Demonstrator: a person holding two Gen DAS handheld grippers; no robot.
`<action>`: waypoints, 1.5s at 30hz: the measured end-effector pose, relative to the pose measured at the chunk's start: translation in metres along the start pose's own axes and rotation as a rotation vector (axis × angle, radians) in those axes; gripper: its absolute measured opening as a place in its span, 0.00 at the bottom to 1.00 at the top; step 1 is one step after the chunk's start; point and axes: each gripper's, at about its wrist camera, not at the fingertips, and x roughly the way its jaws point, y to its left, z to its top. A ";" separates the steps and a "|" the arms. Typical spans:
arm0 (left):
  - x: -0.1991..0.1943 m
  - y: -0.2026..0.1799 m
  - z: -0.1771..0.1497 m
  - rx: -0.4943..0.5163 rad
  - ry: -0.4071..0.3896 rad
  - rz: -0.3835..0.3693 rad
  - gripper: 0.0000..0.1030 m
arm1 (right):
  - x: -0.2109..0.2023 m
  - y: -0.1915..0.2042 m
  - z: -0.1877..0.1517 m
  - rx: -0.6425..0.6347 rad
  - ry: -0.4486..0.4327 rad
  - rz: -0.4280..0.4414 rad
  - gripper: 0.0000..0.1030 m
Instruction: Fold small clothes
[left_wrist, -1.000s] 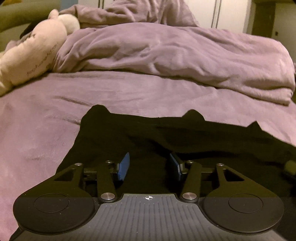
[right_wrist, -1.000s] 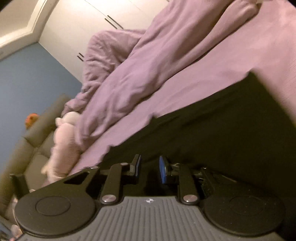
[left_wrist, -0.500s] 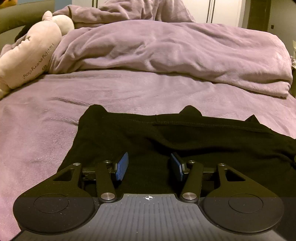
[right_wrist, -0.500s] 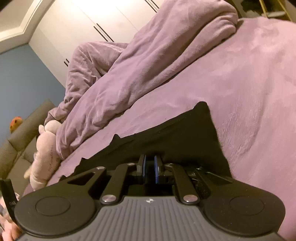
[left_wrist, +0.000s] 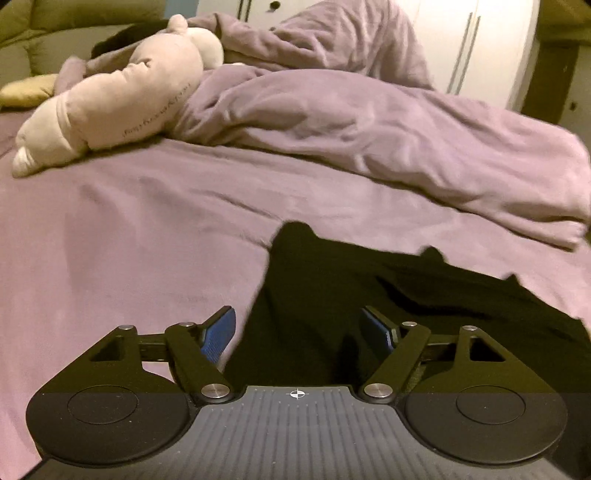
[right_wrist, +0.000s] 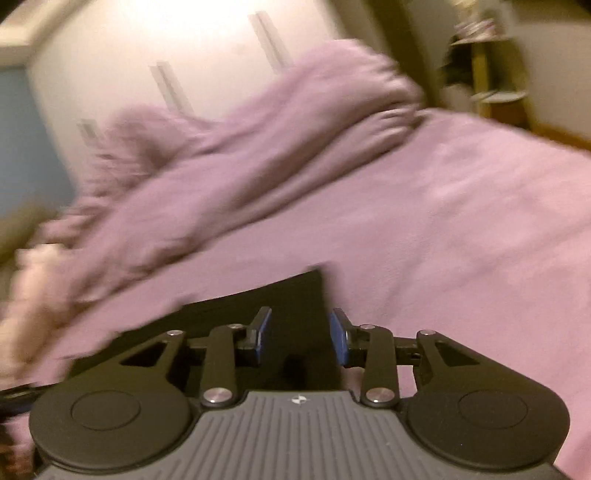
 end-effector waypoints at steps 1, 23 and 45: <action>-0.007 -0.002 -0.005 0.011 -0.002 -0.005 0.80 | 0.000 0.013 -0.007 0.000 0.030 0.079 0.34; 0.014 -0.026 -0.015 0.087 0.080 0.034 0.90 | 0.094 0.065 -0.016 -0.303 0.149 -0.157 0.23; -0.061 0.068 -0.061 -0.183 0.233 -0.106 0.92 | 0.037 0.124 -0.081 -0.272 0.197 0.149 0.24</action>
